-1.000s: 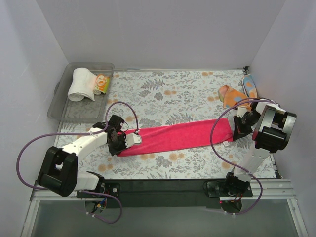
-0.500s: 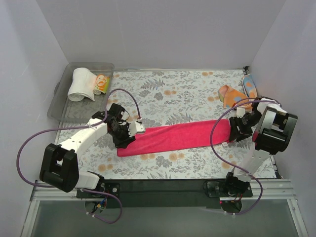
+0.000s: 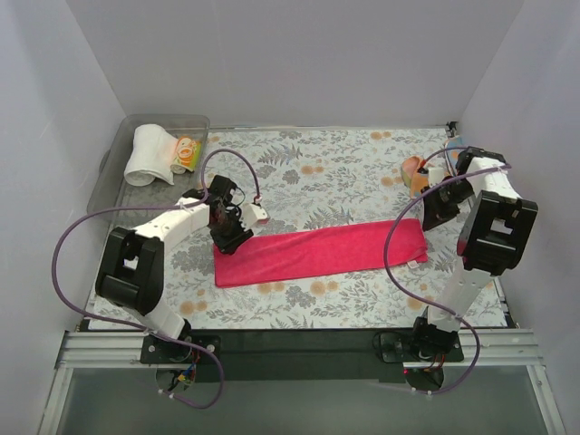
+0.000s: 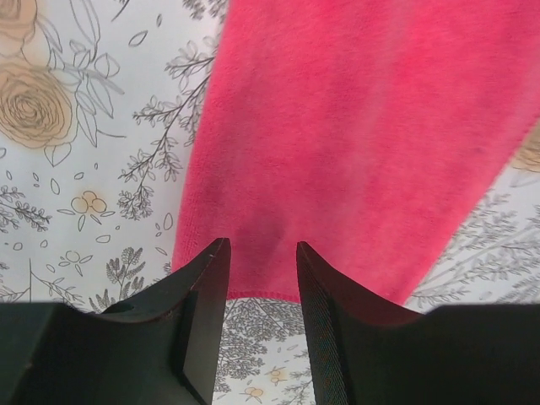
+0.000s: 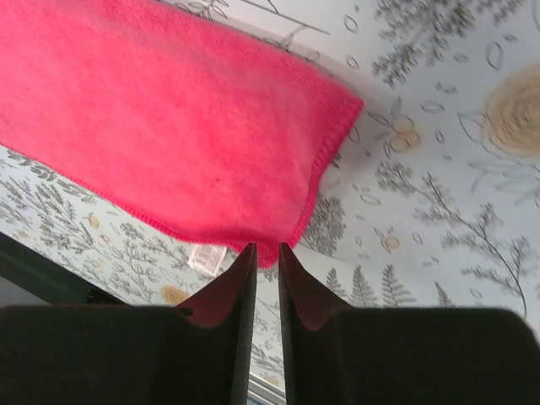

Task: Roll the towels
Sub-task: Fold the towel

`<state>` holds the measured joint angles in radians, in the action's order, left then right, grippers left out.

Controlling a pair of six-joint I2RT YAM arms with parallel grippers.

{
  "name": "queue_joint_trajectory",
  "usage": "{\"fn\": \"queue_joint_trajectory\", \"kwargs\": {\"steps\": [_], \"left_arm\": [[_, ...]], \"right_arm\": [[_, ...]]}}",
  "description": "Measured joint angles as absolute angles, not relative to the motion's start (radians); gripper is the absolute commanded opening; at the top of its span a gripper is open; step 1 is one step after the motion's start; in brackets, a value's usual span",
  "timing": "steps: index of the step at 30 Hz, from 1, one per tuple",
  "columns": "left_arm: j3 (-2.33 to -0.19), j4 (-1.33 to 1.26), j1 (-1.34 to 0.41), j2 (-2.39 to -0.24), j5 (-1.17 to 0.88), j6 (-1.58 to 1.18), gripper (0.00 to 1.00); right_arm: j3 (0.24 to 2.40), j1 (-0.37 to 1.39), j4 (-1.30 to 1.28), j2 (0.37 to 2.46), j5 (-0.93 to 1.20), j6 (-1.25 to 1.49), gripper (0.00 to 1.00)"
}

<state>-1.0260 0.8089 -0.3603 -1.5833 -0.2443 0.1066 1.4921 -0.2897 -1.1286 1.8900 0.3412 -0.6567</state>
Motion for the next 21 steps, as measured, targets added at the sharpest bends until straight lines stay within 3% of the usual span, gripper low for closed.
{"fn": "queue_joint_trajectory", "kwargs": {"steps": [15,18,21], "left_arm": [[-1.037,0.747,-0.296,-1.684,-0.165,0.096,0.38],[-1.037,0.739,-0.290,-1.698,-0.164,0.097,0.29],[-1.039,0.723,-0.289,-1.714,-0.157,0.101,0.12]], "right_arm": [[1.238,-0.195,-0.990,1.902,0.230,-0.656,0.12],[1.206,-0.199,-0.984,1.880,0.188,-0.674,0.13],[1.200,-0.200,-0.982,1.876,0.180,-0.680,0.14]]}}
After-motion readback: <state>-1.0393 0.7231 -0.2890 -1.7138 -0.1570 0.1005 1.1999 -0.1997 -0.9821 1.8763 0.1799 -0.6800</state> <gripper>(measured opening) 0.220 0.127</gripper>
